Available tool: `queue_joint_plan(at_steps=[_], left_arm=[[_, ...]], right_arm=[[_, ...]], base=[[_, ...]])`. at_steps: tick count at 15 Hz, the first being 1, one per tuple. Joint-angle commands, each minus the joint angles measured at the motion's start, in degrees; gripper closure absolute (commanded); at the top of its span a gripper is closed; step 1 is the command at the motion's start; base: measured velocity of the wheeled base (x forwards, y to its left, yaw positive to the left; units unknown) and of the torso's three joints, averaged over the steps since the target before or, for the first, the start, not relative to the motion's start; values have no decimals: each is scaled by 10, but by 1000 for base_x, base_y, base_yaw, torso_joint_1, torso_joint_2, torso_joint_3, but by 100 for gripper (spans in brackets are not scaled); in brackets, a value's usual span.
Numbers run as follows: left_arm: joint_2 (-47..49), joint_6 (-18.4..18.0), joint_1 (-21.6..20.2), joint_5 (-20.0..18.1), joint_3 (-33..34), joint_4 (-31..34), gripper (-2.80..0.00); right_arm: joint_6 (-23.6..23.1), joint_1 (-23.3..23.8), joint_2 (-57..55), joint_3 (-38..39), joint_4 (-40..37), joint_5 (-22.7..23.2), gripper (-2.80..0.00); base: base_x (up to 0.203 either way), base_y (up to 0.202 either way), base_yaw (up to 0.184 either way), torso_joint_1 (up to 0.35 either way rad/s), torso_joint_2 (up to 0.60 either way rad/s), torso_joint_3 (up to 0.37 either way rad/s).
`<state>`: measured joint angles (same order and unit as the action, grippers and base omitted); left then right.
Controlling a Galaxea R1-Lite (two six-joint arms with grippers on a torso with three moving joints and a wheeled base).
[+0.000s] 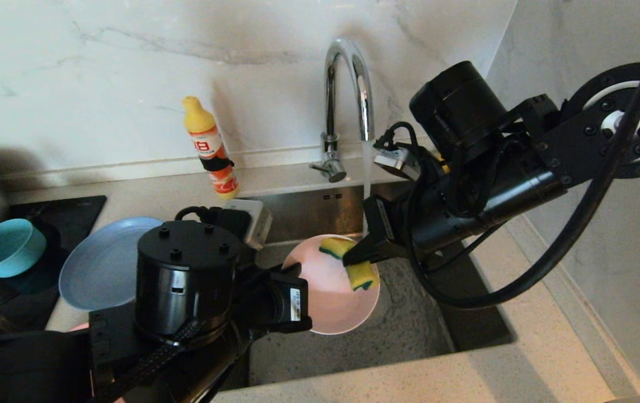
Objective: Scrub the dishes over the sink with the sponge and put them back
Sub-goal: Wipe the bowl
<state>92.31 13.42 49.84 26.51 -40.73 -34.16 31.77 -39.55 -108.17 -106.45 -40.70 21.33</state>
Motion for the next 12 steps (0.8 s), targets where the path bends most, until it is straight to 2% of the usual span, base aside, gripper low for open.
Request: queue_joint_plan(at_steps=[1, 5, 12], left_arm=[[-2, 1, -1, 1, -2, -3, 0], [-3, 2, -5, 2, -4, -29, 0], [-4, 2, -9, 2, -18, -30, 0]], right_arm=[[0, 11, 15, 0, -14, 1, 0], [2, 8, 23, 13, -43, 3, 0], [2, -24, 13, 21, -76, 4, 0]], base=[[0, 0, 0, 0, 0, 0], [0, 0, 0, 0, 0, 0], [0, 0, 0, 0, 0, 0]])
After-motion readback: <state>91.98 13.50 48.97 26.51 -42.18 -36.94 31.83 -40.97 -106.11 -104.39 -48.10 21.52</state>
